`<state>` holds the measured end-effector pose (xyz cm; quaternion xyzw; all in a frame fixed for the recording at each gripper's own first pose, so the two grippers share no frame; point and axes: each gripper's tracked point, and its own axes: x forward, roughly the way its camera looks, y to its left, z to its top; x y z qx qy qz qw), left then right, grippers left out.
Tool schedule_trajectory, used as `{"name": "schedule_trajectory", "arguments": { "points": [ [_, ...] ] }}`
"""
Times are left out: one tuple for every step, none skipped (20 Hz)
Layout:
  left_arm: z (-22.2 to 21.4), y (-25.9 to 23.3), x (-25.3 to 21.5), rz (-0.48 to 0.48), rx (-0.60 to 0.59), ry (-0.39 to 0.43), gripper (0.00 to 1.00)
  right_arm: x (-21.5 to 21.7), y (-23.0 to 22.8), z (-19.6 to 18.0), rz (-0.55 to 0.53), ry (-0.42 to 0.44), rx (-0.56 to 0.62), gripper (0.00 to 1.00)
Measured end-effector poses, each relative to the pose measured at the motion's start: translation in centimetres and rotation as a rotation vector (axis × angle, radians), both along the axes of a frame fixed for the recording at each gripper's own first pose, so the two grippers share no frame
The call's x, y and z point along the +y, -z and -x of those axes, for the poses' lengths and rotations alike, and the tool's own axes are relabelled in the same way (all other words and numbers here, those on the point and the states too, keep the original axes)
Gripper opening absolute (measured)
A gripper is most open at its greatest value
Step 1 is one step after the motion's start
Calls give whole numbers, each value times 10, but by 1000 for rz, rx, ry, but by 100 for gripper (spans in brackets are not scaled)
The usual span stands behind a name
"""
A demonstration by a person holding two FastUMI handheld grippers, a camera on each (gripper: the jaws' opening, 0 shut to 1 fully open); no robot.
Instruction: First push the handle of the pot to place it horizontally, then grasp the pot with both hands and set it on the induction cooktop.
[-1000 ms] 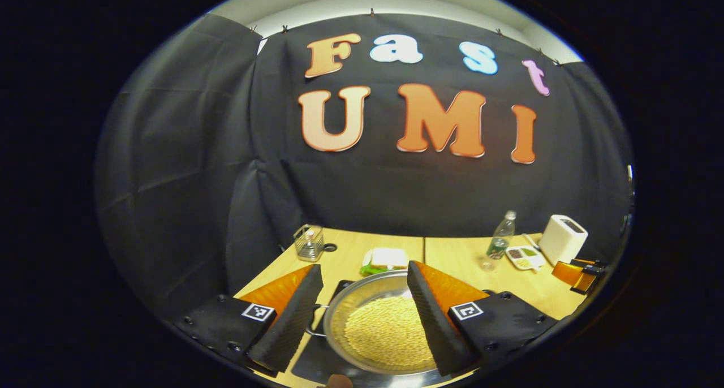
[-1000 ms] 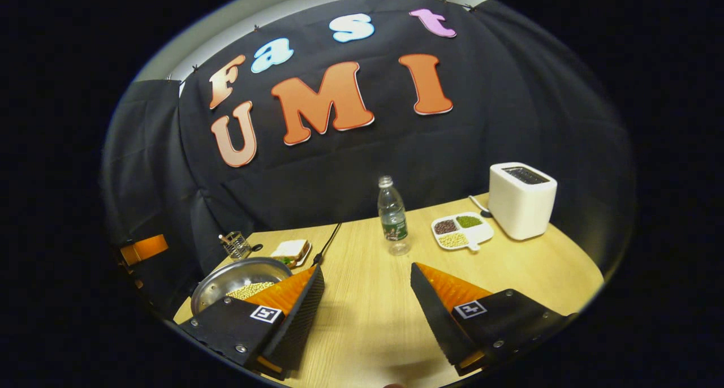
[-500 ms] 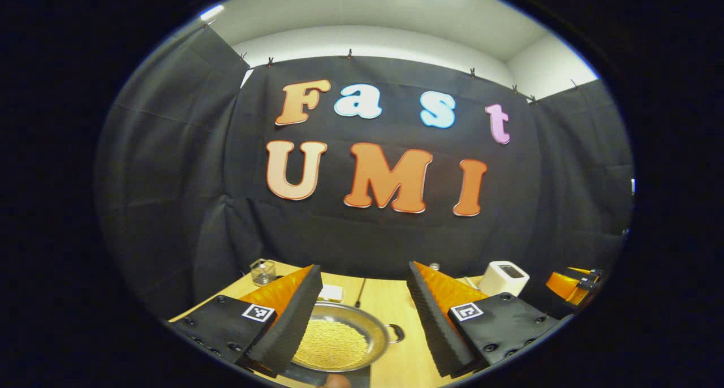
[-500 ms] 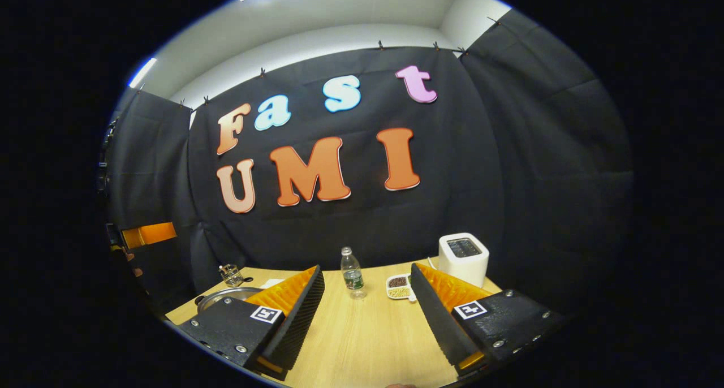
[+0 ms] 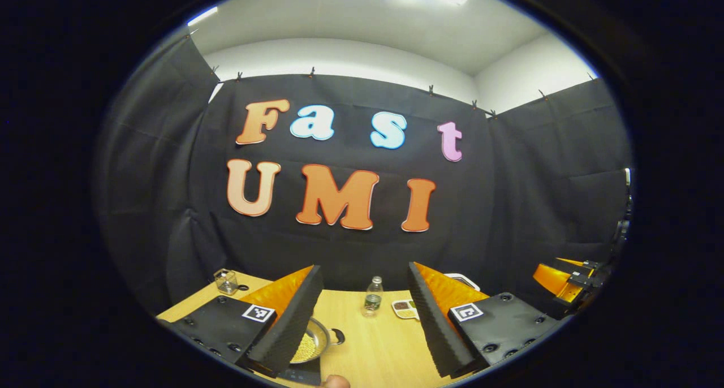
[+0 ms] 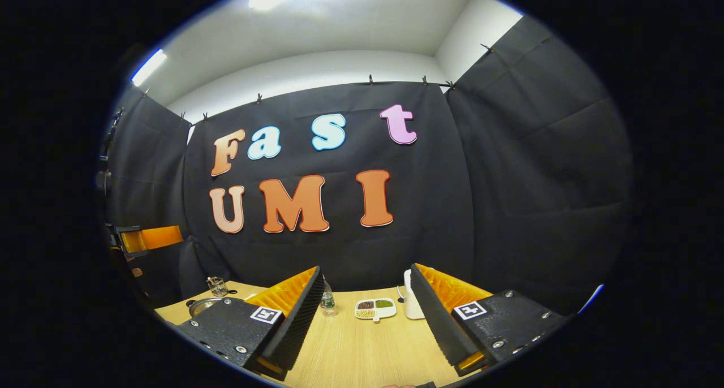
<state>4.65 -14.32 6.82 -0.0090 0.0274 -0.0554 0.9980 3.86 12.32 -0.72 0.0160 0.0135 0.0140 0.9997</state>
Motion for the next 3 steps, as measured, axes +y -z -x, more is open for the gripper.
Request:
{"name": "schedule_trajectory", "arguments": {
  "points": [
    [0,2,-3,-4,8,6,97,-1,0,0,-3,0,-2,95],
    [-1,5,-4,-9,13,4,97,-3,0,3,-6,-1,-4,95],
    [-2,8,-4,-14,18,0,98,-4,0,2,-7,-2,-7,95]
  ]
}}
